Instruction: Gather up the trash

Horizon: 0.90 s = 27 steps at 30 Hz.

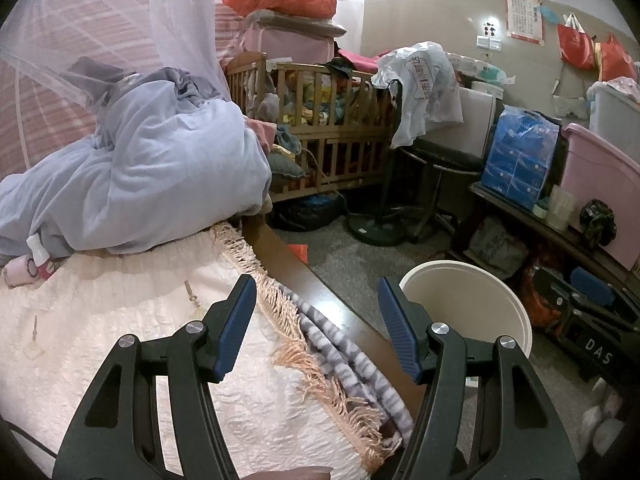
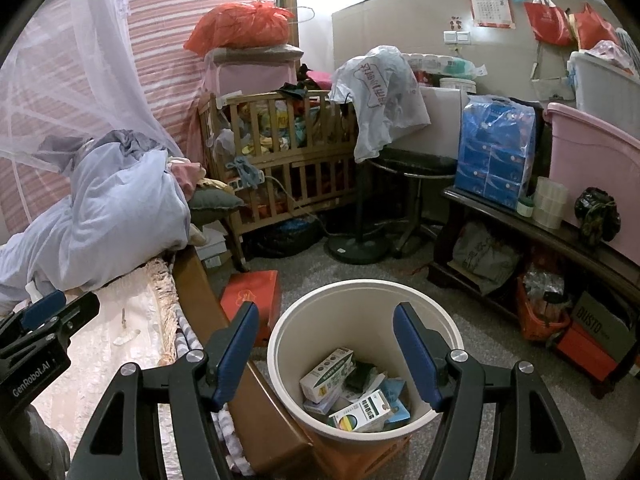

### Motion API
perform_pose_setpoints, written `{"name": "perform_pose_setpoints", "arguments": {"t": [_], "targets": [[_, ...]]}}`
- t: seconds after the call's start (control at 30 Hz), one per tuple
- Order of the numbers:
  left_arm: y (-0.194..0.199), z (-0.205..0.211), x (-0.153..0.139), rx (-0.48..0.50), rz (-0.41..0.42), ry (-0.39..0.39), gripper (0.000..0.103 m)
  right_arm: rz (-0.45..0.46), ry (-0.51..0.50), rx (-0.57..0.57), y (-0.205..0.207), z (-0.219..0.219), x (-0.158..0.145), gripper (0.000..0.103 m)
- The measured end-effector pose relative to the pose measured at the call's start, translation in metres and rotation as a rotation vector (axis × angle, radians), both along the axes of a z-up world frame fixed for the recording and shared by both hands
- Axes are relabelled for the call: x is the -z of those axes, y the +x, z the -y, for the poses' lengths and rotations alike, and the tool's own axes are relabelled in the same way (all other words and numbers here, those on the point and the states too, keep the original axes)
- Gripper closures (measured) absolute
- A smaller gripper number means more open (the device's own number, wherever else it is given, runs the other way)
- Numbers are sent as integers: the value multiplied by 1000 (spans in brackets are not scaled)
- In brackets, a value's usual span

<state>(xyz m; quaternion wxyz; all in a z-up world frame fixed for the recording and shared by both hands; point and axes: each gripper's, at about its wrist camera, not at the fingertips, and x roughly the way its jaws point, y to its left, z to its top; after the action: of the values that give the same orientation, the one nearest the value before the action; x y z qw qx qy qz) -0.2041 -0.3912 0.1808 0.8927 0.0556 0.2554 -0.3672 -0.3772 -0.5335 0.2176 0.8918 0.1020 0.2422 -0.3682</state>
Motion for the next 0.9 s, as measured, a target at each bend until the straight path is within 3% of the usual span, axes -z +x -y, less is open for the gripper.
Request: {"name": "perform_pose_setpoints", "arguments": {"t": [0.9], "targets": [[0,1,1,-1,-2,1,41,-9,9,-6,2,2,6,36]]}}
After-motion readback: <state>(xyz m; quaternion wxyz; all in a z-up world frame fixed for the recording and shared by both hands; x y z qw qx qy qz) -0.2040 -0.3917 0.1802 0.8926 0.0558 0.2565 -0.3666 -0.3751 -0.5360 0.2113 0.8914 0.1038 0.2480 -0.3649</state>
